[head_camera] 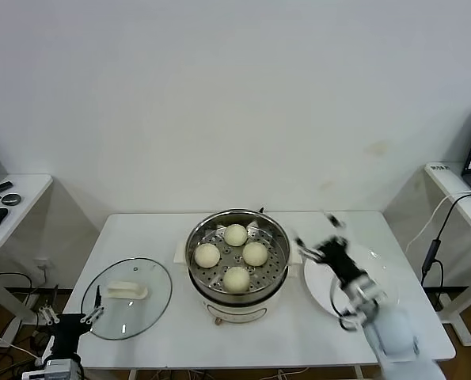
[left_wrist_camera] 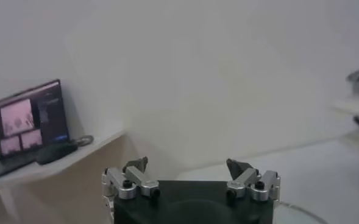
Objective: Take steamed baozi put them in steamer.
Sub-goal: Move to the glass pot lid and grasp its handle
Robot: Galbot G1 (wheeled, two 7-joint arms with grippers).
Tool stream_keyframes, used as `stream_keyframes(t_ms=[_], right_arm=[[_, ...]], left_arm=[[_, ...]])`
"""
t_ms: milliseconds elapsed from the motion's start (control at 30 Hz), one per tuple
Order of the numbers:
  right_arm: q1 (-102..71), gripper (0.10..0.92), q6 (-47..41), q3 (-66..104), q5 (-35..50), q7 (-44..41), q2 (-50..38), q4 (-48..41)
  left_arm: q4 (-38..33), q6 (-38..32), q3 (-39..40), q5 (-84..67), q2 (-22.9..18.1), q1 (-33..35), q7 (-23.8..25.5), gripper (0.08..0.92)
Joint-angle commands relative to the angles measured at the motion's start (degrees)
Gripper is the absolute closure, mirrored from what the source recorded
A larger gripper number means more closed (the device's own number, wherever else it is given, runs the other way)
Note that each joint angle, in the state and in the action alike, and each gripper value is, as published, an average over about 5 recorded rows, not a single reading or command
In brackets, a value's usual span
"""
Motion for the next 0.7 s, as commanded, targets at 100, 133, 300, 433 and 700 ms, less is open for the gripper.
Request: stream_keyframes(t_ms=[100, 133, 300, 433, 700], right_arm=[[-24.47, 0.203, 7.22, 24.57, 0.46, 3.39, 15.96, 4.04], [-24.71, 0.203, 7.24, 24.98, 0.88, 3.54, 16.25, 4.01], [-25.31, 0.203, 7.34, 25.6, 1.81, 3.65, 17.5, 3.96], [-24.84, 0.203, 7.15, 25.43, 1.19, 3.61, 18.33, 4.15], [-24.32, 0.203, 7.08, 23.9, -0.59, 3.84, 19.36, 3.92]], left_arm=[[11.9, -6.38, -3.81, 58.1, 7.94, 1.33, -4.84, 0.177], [12.73, -7.18, -3.69, 60.68, 8.41, 0.84, -4.84, 0.177], [18.9, -10.24, -1.28, 67.47, 10.02, -4.5, -5.7, 0.177], [21.81, -11.74, 1.4, 68.09, 10.72, -8.79, -5.76, 0.177], [25.97, -12.91, 6.1, 68.0, 11.74, -15.24, -3.82, 0.177]])
